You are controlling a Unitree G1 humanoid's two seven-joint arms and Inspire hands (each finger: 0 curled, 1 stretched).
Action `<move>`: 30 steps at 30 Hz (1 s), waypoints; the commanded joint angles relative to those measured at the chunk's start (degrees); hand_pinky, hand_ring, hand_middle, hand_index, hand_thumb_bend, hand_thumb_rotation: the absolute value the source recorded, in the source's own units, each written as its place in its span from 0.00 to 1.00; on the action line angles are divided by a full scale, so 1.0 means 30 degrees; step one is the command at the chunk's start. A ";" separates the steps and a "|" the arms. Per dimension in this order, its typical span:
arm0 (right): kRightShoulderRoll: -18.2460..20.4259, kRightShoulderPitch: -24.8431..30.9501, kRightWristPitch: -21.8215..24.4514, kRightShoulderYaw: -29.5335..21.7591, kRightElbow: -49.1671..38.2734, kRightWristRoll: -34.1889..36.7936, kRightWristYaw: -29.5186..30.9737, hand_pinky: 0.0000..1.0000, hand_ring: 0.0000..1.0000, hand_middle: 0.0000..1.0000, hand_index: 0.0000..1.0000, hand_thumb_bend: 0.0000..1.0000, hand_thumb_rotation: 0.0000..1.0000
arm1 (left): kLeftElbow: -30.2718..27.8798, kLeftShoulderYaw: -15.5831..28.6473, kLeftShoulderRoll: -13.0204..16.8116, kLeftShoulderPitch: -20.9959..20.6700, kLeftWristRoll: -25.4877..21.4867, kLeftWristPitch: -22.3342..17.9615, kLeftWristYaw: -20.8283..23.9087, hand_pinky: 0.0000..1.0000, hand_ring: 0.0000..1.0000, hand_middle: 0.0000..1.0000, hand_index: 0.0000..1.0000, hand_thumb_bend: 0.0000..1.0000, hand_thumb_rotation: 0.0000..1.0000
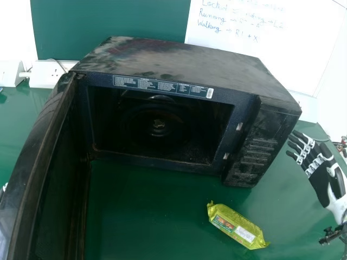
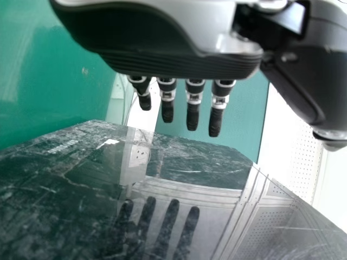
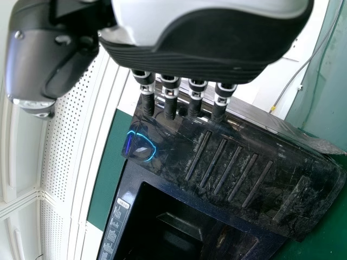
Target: Put biscuit inside oven
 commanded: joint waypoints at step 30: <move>-0.1098 0.1154 -0.5341 -0.0061 -0.1143 -0.1336 0.2087 1.00 1.00 1.00 1.00 0.85 0.97 | -0.0164 -0.0093 -0.0013 0.0203 -0.0029 0.0036 -0.0104 0.72 0.77 0.80 0.84 1.00 1.00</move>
